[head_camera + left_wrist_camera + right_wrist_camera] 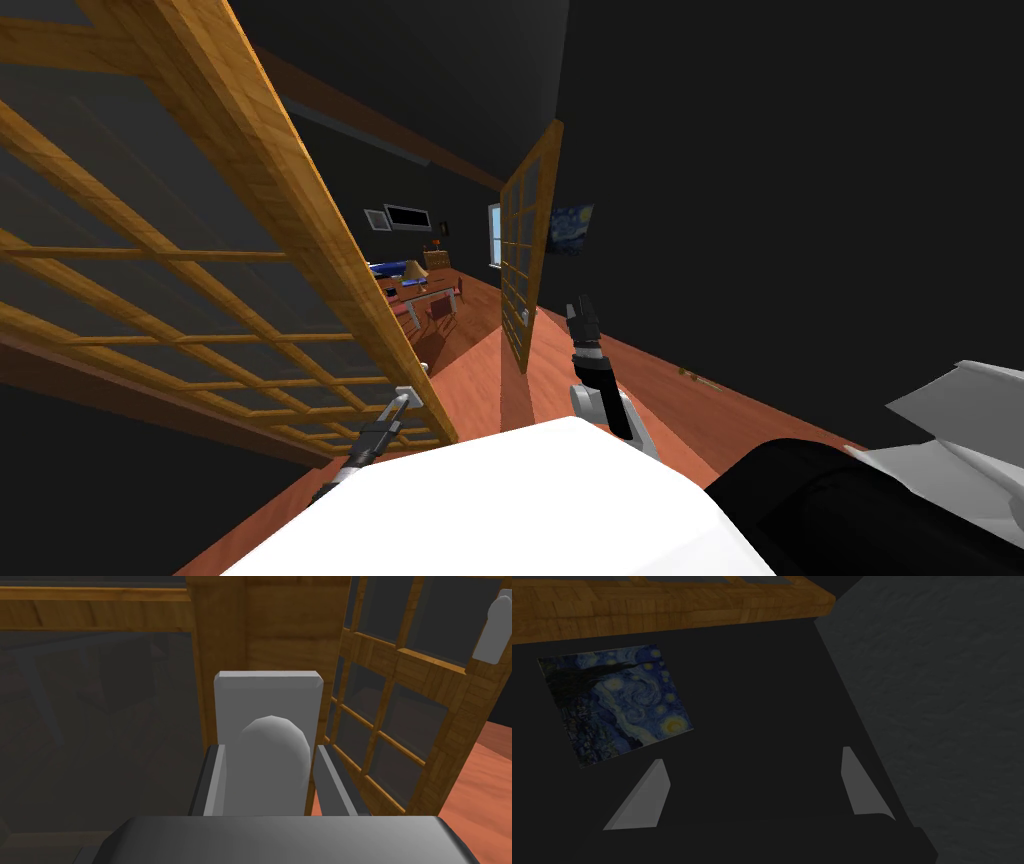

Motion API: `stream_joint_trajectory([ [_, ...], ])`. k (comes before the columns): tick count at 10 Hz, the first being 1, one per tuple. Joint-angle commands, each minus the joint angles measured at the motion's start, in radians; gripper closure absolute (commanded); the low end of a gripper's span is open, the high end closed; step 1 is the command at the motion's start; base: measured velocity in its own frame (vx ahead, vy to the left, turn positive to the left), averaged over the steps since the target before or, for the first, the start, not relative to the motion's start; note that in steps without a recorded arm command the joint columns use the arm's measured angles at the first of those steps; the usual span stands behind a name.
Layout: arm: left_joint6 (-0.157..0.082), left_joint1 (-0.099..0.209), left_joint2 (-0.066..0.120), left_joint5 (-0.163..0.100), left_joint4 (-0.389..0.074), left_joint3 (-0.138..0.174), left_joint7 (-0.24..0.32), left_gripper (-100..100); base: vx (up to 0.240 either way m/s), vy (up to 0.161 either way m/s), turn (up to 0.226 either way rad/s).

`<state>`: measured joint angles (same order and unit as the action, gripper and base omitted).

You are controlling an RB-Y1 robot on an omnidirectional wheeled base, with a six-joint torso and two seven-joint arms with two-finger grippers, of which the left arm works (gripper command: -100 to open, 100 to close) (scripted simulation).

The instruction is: Pull the door open

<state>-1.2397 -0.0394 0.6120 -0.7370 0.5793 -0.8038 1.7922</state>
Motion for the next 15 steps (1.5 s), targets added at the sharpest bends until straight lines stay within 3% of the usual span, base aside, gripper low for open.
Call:
stream_joint_trajectory([
  [1,-0.020,0.002,-0.002,0.002,-0.018,-0.009,0.010,100,-0.197,0.086,-0.166],
  [9,-0.103,-0.017,0.013,0.004,-0.065,-0.053,0.048,100,-0.187,0.081,-0.149],
  [10,-0.093,-0.014,0.013,0.004,-0.054,-0.050,0.043,100,-0.095,0.035,-0.035],
  [15,-0.124,-0.016,0.011,0.001,-0.086,-0.067,0.058,100,-0.171,0.064,-0.154],
])
